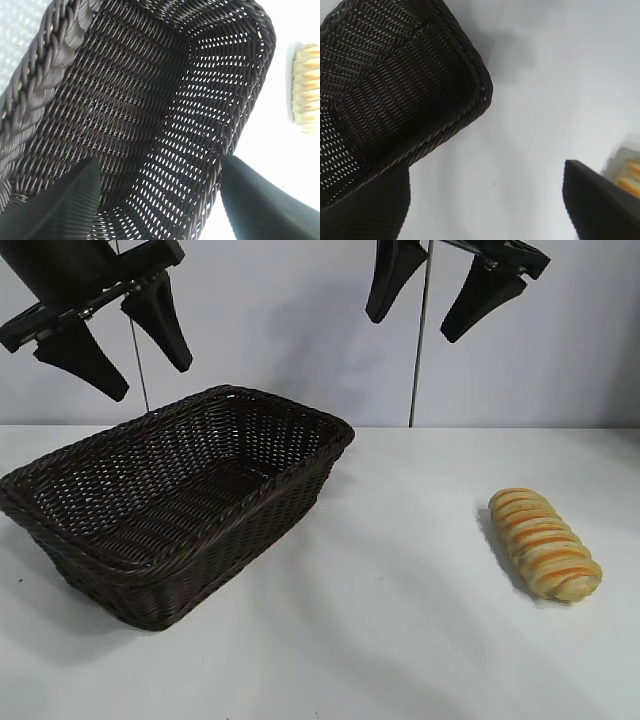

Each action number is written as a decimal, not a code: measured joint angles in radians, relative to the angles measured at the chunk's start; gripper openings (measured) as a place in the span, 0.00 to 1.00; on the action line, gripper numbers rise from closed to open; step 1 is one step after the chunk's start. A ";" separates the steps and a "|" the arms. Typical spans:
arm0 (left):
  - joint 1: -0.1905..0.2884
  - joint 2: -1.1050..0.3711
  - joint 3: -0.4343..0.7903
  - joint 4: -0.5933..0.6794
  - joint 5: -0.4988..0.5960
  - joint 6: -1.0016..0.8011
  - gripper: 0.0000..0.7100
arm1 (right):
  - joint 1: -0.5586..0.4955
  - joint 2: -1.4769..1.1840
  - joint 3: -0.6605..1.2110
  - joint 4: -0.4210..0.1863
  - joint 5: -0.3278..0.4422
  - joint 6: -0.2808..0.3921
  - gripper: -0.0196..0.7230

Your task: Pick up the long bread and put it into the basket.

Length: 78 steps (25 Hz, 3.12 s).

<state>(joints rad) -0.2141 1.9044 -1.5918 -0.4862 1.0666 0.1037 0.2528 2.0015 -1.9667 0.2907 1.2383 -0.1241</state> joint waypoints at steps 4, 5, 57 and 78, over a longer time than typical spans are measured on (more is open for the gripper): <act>0.000 0.000 0.000 0.000 0.000 0.000 0.70 | 0.000 0.000 0.000 0.000 0.000 0.000 0.83; 0.000 0.000 0.000 0.000 0.000 0.000 0.70 | 0.000 0.000 0.000 0.000 0.000 0.000 0.83; 0.000 -0.082 0.000 0.003 0.101 -0.096 0.70 | 0.000 0.000 0.000 0.000 0.000 0.000 0.83; 0.000 -0.382 0.483 0.056 -0.081 -0.236 0.70 | 0.000 0.000 0.000 0.000 0.000 0.000 0.83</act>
<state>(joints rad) -0.2141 1.5225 -1.1089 -0.4299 0.9860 -0.1324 0.2528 2.0015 -1.9667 0.2911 1.2383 -0.1241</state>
